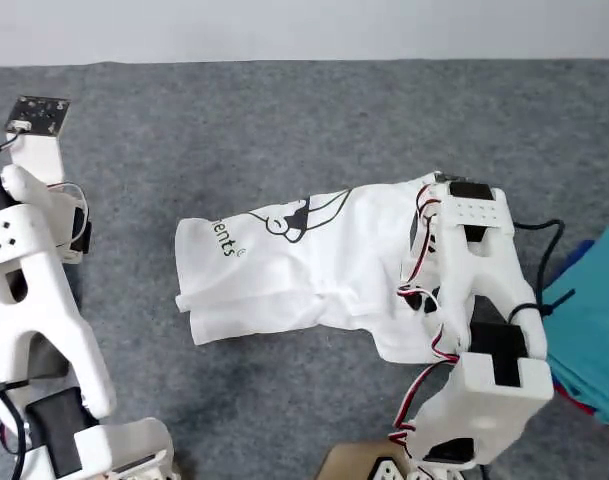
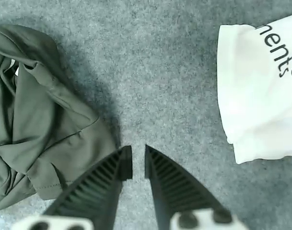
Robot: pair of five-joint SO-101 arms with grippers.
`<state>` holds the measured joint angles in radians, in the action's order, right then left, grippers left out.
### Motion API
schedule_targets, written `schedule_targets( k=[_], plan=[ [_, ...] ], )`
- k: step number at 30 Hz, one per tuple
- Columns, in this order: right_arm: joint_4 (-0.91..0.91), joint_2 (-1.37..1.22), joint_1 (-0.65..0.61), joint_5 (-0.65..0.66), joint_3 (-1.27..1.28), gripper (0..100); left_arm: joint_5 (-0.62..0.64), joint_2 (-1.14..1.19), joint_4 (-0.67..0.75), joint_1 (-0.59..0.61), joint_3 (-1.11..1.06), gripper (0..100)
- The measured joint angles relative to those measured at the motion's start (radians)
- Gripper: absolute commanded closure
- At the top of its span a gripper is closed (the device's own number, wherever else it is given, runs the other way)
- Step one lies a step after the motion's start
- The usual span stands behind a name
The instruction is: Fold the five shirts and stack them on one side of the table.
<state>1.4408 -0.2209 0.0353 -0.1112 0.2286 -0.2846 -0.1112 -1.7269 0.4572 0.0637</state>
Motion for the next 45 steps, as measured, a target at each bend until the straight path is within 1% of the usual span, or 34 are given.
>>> schedule_targets(
  k=[5,11,12,16,23,27,30,36,38,45],
  plan=[
    [0.0,0.0,0.0,0.0,0.0,88.8,0.0,0.0,0.0,0.0,0.0,95],
    [0.0,0.0,0.0,0.0,0.0,88.8,0.0,0.0,0.0,0.0,0.0,95],
    [0.0,0.0,0.0,0.0,0.0,89.3,0.0,0.0,0.0,0.0,0.0,95],
    [0.0,0.0,0.0,0.0,0.0,96.6,0.0,0.0,0.0,0.0,0.0,95],
    [-0.009,0.0,0.0,0.0,0.0,96.6,0.0,0.0,0.0,0.0,0.0,95],
    [-0.009,0.0,0.0,0.0,0.0,99.1,0.0,0.0,0.0,0.0,0.0,95],
    [-0.009,0.0,0.0,0.0,0.0,98.8,0.0,0.0,0.0,0.0,0.0,95],
    [0.049,0.038,0.0,0.0,0.012,98.8,0.0,0.0,0.0,0.0,0.0,95],
    [0.066,0.072,0.018,0.018,0.014,98.8,0.0,0.0,0.0,0.0,0.0,95],
    [0.137,0.155,0.149,0.141,0.014,98.8,0.0,0.0,0.0,0.0,0.0,95]
  ],
)
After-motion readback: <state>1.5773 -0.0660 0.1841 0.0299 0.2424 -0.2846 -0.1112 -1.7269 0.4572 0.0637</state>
